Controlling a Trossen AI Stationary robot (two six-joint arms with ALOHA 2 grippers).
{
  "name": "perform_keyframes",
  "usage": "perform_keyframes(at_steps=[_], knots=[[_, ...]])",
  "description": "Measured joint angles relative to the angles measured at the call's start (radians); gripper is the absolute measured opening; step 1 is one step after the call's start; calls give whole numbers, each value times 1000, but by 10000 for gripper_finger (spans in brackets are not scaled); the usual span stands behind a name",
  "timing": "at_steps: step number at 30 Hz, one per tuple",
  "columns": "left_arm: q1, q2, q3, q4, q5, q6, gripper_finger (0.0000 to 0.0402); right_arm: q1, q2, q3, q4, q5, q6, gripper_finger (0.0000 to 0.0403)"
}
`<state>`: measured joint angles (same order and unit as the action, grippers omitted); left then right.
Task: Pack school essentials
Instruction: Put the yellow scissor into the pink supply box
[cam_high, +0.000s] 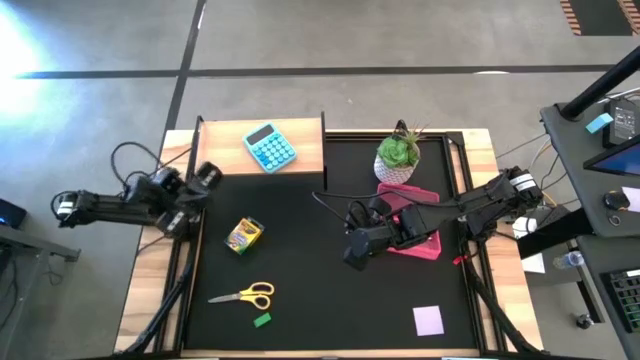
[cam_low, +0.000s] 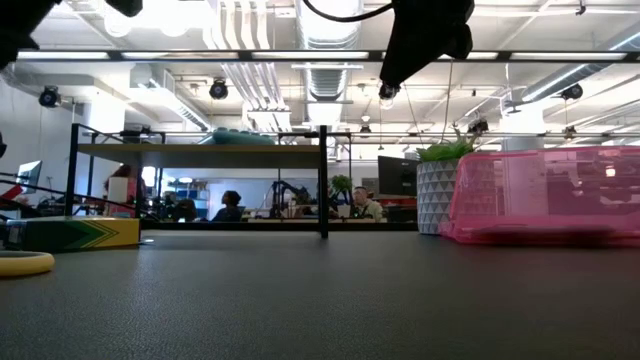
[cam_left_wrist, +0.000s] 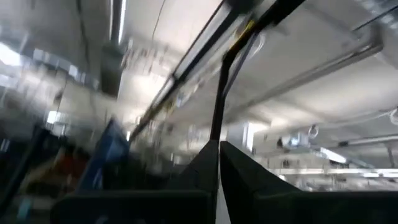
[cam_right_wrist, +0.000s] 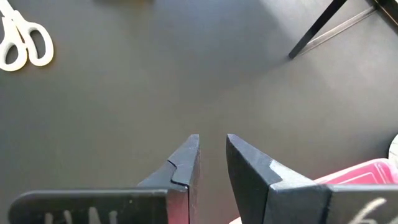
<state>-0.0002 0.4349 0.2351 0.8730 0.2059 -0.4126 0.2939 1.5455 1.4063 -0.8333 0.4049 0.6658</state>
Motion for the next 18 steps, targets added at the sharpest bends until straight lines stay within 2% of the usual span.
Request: perform_keyframes(at_steps=[4,7,9,13,18], knots=[[0,57,133,-367,2,-110,0,0,0,0,-1,0,15,68],[0,126,202,-508,17,-231,0,0,0,0,-1,0,16,68],[0,184,217,-503,81,-289,0,0,0,0,-2,0,16,68],[-2,300,215,-374,237,-408,0,0,0,0,-1,0,15,68],[0,437,214,-190,253,-485,0,0,0,0,-1,0,15,68]])
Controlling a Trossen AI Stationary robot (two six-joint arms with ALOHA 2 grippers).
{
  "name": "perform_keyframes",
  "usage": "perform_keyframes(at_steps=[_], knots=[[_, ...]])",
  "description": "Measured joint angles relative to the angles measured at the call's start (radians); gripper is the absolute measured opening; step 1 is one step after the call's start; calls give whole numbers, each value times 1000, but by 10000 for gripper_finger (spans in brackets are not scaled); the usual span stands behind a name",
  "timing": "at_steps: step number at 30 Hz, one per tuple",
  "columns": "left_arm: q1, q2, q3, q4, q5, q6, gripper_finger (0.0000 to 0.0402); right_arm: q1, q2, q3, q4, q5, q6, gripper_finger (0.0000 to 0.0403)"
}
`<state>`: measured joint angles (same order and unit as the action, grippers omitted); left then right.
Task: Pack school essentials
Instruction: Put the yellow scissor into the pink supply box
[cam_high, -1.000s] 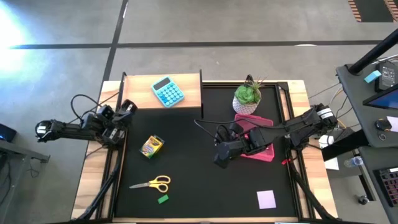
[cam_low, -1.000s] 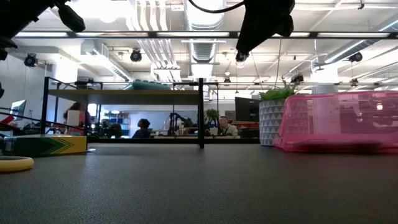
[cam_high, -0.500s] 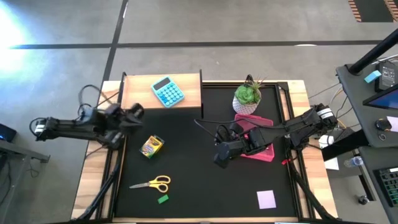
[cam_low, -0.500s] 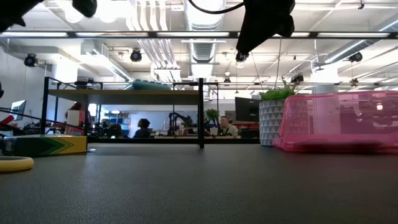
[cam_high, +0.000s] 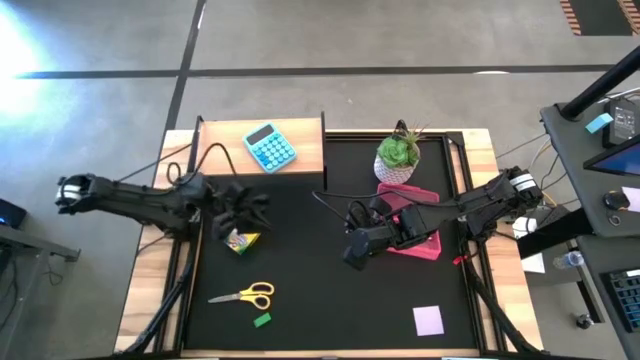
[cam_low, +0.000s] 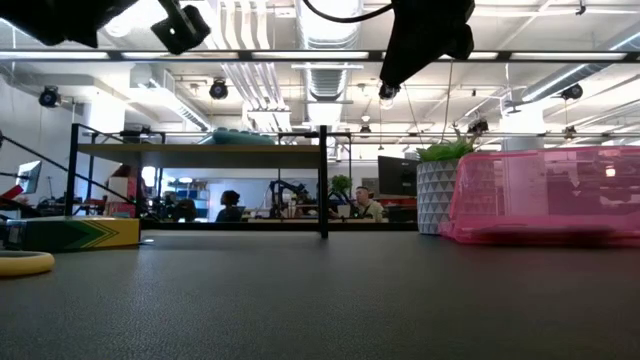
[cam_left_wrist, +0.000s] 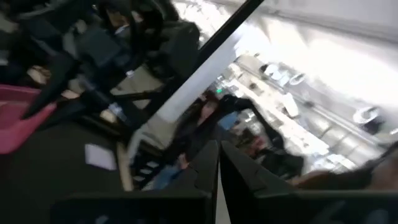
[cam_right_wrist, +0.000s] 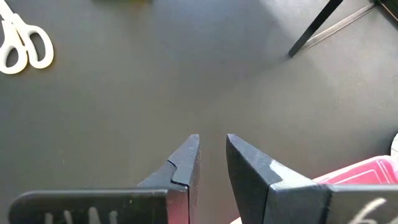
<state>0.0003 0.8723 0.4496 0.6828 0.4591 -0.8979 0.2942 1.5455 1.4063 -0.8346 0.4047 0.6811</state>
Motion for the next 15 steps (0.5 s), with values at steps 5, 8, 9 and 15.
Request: perform_keyframes(at_steps=[5,8,9,15], knots=[[-3,149,-4,228,73,-61,0,0,0,0,-1,-11,0,68],[-8,212,-2,433,136,-58,0,2,0,0,-1,-12,0,68],[-9,228,-2,469,144,-62,0,2,0,0,-3,-12,-1,68],[-9,281,0,488,195,-52,0,2,0,-14,-10,-12,-2,68]])
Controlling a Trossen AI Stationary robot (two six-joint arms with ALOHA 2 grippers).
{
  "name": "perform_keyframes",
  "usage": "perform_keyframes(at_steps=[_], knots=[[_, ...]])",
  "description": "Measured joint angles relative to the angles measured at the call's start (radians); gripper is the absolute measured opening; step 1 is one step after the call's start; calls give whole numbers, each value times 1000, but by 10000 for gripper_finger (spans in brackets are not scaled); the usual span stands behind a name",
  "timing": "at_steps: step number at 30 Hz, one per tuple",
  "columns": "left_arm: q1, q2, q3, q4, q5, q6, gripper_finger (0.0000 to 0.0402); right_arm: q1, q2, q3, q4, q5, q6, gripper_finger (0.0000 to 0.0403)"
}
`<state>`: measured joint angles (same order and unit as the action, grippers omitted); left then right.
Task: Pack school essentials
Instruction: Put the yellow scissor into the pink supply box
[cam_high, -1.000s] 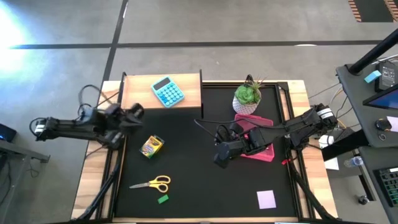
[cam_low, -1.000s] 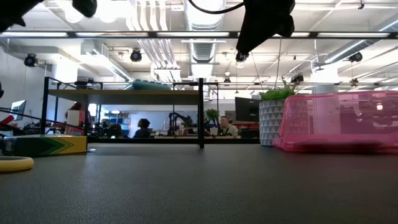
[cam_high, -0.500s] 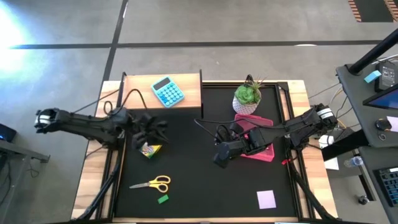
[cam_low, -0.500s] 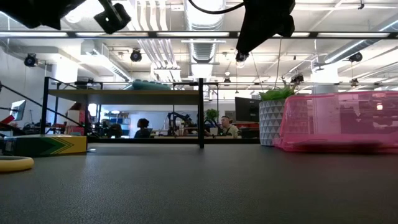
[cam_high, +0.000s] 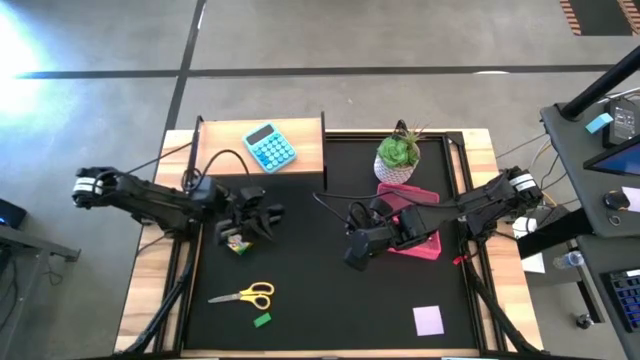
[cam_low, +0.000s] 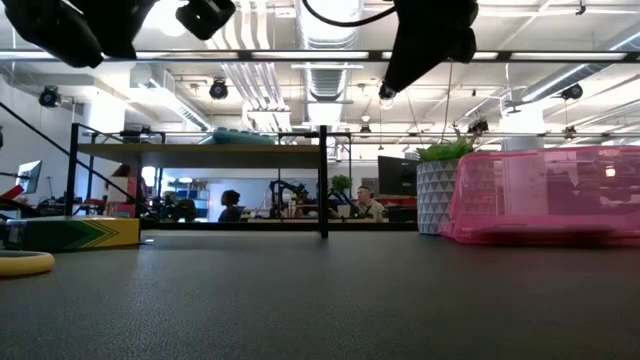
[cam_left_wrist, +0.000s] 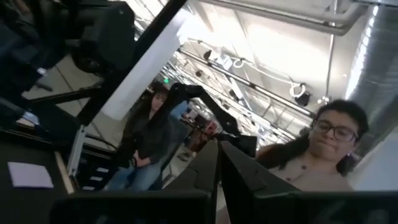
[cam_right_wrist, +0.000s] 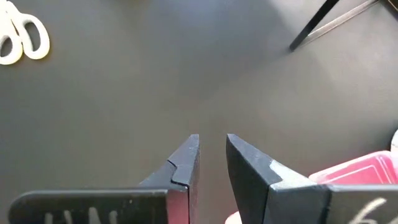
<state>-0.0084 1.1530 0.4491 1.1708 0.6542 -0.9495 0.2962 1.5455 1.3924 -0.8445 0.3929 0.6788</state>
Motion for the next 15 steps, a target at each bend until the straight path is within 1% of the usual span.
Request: perform_keyframes(at_steps=[4,6,9,11,12,15], knots=[[2,6,1,-18,0,21,0,0,0,-6,-43,0,4,68],[3,-1,6,-55,-1,25,0,0,0,-6,-66,0,18,68],[3,-19,28,-145,-15,124,0,0,0,-6,-80,-1,17,68],[3,-45,55,-263,-31,196,0,0,0,-6,-79,-3,17,68],[3,-58,78,-353,-42,217,0,0,0,-6,-77,-3,17,68],[2,-101,153,-701,-91,300,0,0,0,-6,-58,-3,17,68]])
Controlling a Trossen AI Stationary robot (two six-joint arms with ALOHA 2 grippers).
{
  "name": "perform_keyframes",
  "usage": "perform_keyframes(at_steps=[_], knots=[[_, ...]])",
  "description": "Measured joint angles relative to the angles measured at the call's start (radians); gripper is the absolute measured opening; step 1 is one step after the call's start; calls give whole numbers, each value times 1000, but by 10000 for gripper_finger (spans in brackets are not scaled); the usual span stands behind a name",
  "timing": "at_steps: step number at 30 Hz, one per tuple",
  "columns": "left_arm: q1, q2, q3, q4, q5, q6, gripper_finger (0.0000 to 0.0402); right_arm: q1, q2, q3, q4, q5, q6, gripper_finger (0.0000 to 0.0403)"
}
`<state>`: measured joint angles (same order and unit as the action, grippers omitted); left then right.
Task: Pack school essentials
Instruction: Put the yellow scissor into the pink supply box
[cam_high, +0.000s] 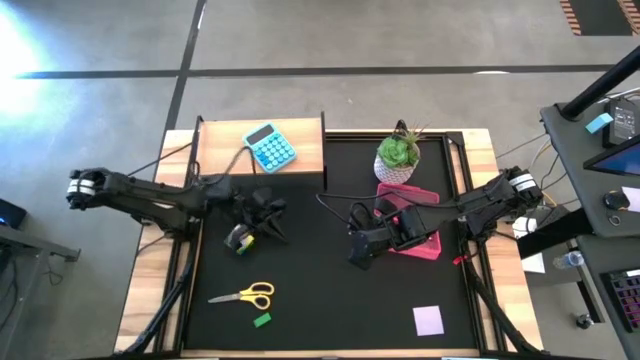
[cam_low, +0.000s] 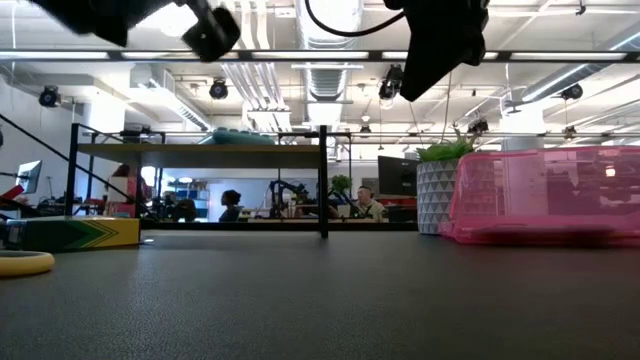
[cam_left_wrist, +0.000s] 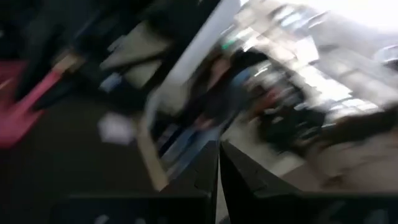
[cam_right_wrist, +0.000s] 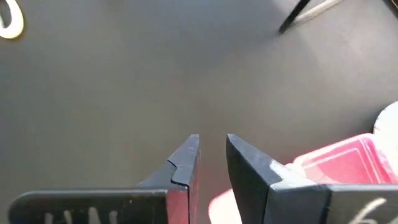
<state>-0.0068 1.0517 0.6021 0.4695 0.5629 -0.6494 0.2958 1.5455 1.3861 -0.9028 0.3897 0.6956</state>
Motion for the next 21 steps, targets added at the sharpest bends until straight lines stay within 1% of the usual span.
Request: perform_keyframes(at_steps=[3,6,8,12,14,17,19,21], knots=[[-14,-27,90,-377,-83,99,0,0,0,0,14,0,0,68],[-40,-29,164,-638,-170,139,0,0,0,0,30,0,0,68],[-67,-25,192,-720,-214,140,0,0,1,0,34,0,0,68],[-145,-10,213,-760,-279,133,0,0,2,0,54,0,0,68],[-197,0,222,-780,-328,132,0,0,2,0,58,0,0,68],[-278,16,246,-897,-430,125,0,0,2,0,76,0,0,68],[-334,24,266,-1016,-531,81,0,0,2,0,82,0,0,68],[-385,35,279,-1084,-598,34,0,0,2,0,81,0,0,68]])
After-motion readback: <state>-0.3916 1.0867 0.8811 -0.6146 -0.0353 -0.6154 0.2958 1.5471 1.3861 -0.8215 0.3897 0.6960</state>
